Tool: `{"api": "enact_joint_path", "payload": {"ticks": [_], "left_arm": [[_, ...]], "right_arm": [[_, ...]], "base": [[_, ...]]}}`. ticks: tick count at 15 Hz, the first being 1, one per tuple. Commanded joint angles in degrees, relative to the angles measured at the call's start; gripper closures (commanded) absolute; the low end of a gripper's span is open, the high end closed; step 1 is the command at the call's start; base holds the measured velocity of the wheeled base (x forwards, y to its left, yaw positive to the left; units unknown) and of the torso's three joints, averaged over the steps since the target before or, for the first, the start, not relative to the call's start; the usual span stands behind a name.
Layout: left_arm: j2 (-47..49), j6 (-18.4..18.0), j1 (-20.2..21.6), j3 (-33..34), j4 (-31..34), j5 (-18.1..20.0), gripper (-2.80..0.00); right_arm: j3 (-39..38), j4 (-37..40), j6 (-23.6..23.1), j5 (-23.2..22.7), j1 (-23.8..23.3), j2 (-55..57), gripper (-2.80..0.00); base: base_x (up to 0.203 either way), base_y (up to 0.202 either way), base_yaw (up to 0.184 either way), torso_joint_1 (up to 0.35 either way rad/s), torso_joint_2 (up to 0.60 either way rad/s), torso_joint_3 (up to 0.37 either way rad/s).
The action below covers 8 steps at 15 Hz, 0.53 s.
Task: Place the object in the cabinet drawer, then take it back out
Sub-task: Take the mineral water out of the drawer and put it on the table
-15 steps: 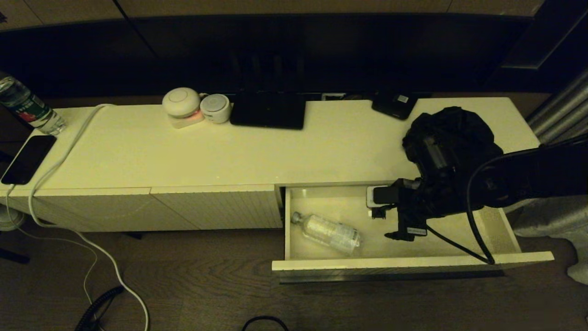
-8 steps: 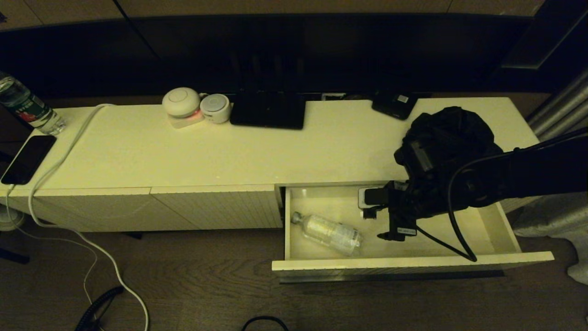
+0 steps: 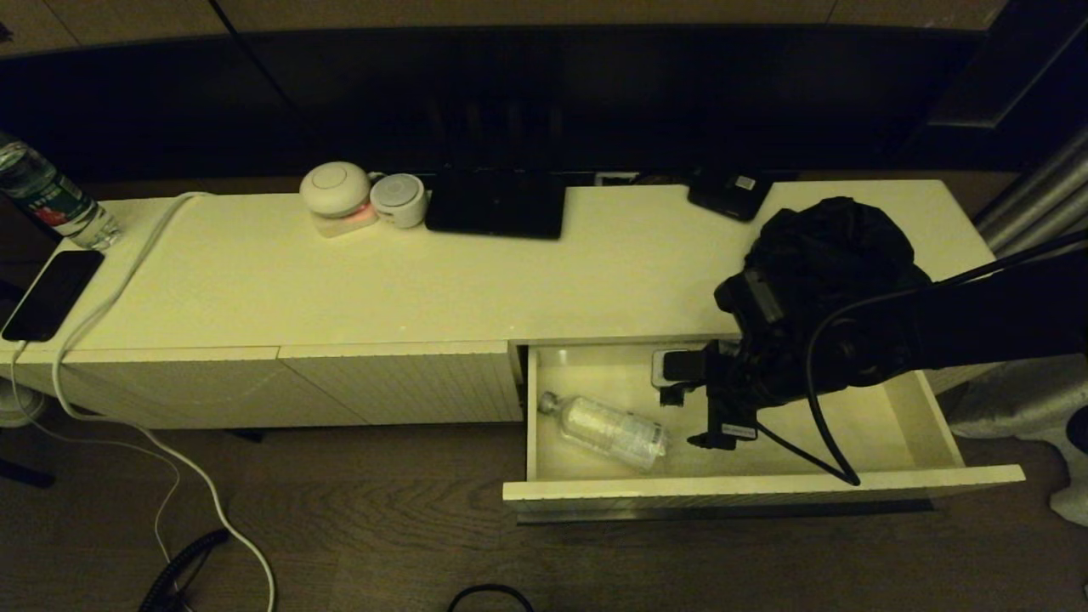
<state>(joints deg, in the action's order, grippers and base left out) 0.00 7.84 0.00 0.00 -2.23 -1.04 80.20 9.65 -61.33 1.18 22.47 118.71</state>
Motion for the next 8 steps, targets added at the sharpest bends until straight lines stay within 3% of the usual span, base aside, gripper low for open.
{"api": "enact_joint_path", "payload": {"ticks": [1, 8], "left_arm": [[-0.1, 0.1, 0.0, 0.0, 0.0, 0.0, 0.00], [-0.1, 0.1, 0.0, 0.0, -0.1, 0.0, 0.00]], "right_arm": [[0.8, 0.0, -0.4, 0.0, 0.3, 1.0, -2.80], [1.1, 0.0, -0.3, 0.0, 1.8, 0.4, -2.80]], "base": [[0.000, 0.000, 0.000, 0.000, 0.00, 0.000], [0.000, 0.000, 0.000, 0.000, 0.00, 0.000]]}}
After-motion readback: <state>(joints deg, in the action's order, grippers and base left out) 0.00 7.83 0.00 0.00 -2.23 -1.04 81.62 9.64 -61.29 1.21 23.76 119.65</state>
